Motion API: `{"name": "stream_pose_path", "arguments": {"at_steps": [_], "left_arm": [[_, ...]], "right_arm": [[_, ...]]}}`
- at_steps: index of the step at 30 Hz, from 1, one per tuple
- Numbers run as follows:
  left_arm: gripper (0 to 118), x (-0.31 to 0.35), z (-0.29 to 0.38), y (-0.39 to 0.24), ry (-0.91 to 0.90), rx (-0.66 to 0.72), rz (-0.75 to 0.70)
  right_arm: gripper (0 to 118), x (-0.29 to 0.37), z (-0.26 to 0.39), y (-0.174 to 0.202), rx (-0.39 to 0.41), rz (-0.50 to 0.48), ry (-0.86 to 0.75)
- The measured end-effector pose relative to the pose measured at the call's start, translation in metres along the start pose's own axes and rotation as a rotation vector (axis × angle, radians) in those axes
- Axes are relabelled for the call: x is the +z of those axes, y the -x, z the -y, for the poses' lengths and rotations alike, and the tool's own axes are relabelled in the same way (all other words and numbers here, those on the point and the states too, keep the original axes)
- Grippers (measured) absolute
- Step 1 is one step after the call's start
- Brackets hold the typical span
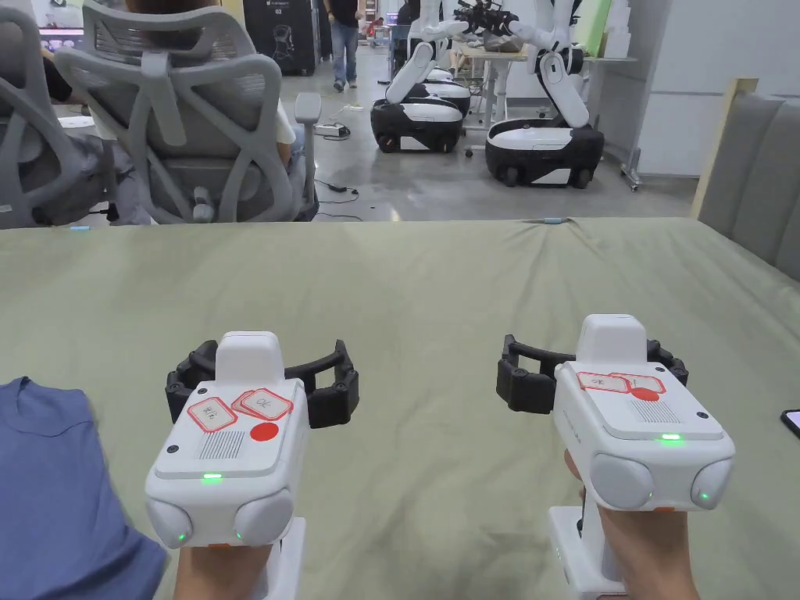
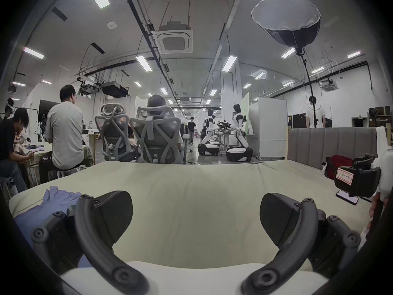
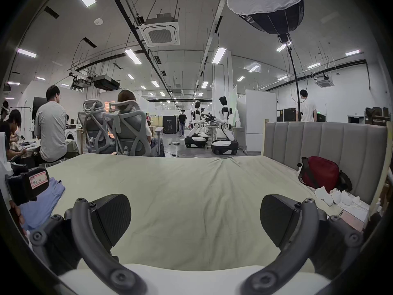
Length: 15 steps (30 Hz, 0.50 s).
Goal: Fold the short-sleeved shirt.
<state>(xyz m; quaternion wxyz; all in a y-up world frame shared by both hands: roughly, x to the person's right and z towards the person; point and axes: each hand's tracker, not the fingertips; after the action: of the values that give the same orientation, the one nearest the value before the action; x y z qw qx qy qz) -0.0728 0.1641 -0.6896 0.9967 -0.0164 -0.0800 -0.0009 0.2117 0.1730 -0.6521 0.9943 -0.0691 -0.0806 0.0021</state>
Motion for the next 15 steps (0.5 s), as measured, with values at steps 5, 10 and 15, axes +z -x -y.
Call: {"name": "stream_pose_path", "arguments": {"at_steps": [5,10,15], "left_arm": [[118,0.0017,0.0012,0.0005,-0.001,0.004,0.007],[118,0.0006,0.0029,0.0003,0.017,0.015,0.016],[118,0.0016,0.0019,0.0006,0.010,0.022,0.025]], "right_arm": [[118,0.0033,-0.0018,0.0012,0.002,0.000,0.004],[118,0.0036,-0.0015,0.0031,0.003,-0.004,0.004],[118,0.0022,-0.0004,0.0038,0.010,-0.010,0.006]]}}
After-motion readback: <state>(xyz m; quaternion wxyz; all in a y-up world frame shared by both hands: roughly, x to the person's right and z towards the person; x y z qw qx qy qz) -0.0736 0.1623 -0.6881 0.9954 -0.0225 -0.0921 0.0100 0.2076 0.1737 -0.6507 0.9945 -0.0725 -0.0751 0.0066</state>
